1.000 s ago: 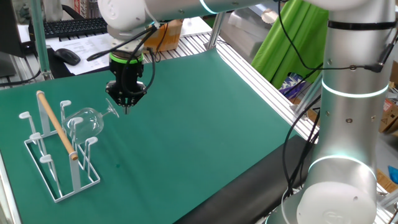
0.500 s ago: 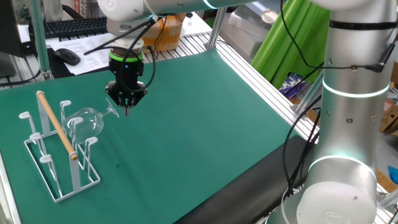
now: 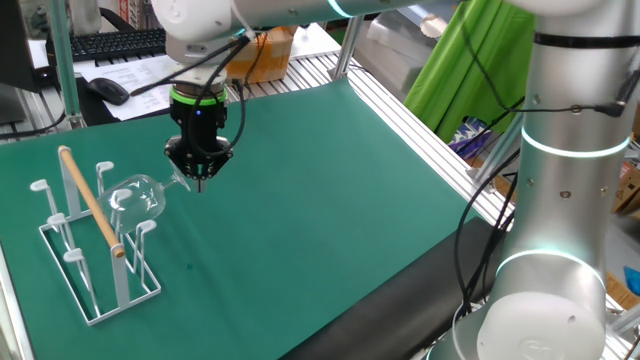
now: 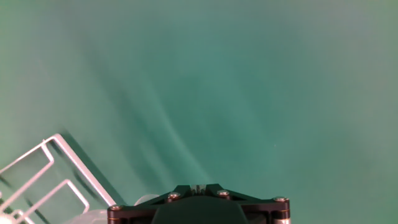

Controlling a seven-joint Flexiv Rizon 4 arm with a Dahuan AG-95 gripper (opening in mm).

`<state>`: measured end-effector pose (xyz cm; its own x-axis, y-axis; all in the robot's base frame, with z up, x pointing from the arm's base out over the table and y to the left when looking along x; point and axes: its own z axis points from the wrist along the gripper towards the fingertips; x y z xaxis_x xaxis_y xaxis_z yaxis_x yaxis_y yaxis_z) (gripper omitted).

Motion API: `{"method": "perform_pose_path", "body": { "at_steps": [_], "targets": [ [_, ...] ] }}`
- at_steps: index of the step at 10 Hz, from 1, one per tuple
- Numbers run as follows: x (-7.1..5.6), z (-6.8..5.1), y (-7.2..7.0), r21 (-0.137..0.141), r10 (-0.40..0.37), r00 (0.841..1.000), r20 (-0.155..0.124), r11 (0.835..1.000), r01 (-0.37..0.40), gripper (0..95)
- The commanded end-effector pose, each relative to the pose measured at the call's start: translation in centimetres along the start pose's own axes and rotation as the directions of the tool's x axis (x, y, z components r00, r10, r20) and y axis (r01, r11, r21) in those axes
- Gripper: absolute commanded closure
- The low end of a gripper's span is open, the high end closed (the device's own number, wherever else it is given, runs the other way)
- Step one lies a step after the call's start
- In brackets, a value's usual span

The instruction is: Put the cup on the cup rack

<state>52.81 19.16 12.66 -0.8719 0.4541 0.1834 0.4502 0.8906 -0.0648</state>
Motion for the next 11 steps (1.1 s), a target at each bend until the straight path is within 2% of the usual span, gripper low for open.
{"method": "perform_pose_path", "body": {
  "at_steps": [1,6,8,11],
  "targets": [
    [0.0,-0.4,0.1,0.001,-0.005,1.000,-0.007,1.000,0.005,95.0],
    [0.7,-1.5,0.9,0.007,0.008,1.000,-0.009,1.000,-0.008,95.0],
    [1.6,-2.7,1.7,0.020,0.026,0.999,-0.024,0.999,-0.026,95.0],
    [2.2,-3.7,2.0,0.032,0.029,0.999,-0.033,0.999,-0.027,95.0]
  ]
}}
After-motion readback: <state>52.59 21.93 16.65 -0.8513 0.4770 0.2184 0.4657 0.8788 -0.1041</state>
